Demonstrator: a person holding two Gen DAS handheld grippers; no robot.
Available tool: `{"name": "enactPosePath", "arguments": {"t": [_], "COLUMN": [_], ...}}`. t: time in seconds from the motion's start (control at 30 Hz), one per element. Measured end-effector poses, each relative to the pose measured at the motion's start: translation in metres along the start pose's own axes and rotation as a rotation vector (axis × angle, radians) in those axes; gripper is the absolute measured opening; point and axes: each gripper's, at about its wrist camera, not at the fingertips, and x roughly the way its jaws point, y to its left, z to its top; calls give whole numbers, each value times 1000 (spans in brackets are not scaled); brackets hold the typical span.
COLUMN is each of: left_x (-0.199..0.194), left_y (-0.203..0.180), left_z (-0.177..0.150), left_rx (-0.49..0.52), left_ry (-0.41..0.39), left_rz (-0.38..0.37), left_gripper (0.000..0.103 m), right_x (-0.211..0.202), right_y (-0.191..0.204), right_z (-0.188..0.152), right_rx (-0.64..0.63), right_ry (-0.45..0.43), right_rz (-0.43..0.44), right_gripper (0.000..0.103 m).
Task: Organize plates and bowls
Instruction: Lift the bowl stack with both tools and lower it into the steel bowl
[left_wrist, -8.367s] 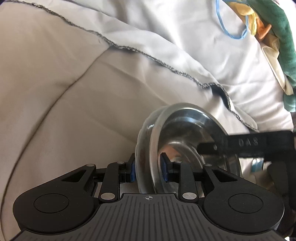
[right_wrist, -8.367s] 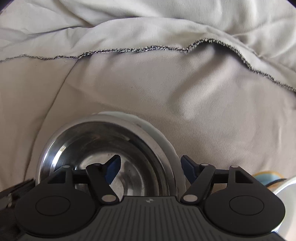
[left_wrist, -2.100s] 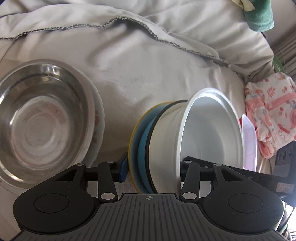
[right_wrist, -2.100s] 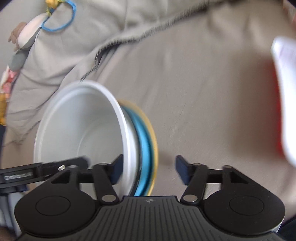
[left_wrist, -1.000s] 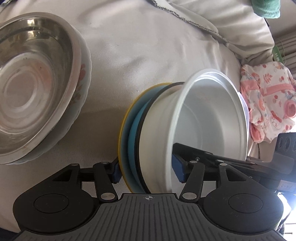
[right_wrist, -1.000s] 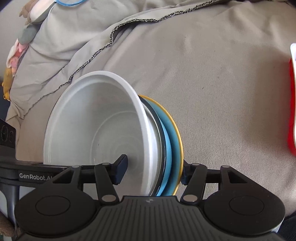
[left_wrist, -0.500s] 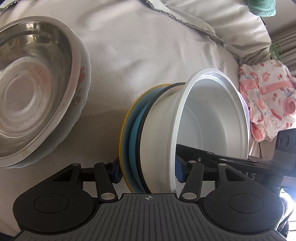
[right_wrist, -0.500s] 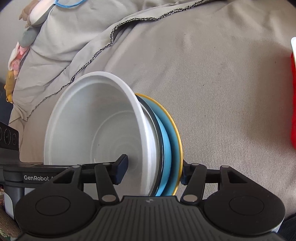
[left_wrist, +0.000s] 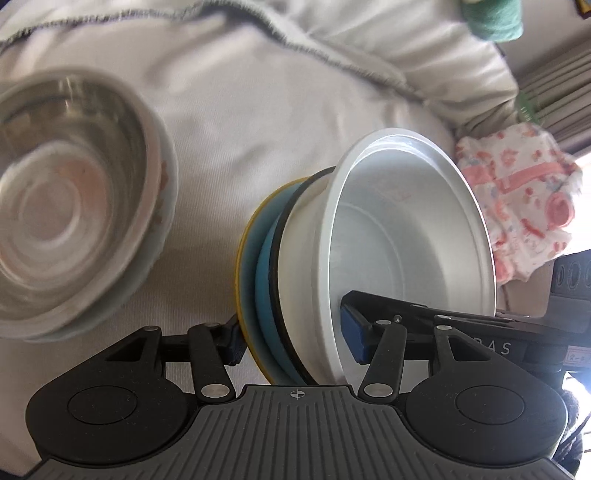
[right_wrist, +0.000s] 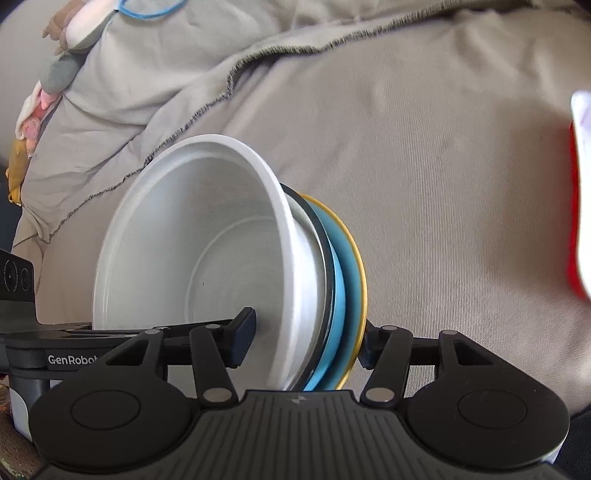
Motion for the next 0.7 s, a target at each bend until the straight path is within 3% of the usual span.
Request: {"name": "enactPosePath", "arguments": {"t": [0.27,0.4,0.5,0.63,0.7], "left_x": [-89,-109,-103,-82,-86], "left_y": [25,72,118,161,166], "left_z": [19,19,20,16,15], "left_rx": [-20,-98,-184,-271,-257], "left_ry": [-186,-230,-215,-179,-235], "left_rz": [-10,39,46,48,27], "left_gripper": [57,57,57,57,57], "right_x": [-28,10,50,96,108], "right_y": [86,141,173,193,196], "right_z": [35,60,66,66,67], "right_rx": [-167,-215,-237,-248,-236], "right_ry": [-95,-40,30,105,129], "right_rz": [28,64,41,-8,-8], "right_gripper": [57,57,57,54,58]}}
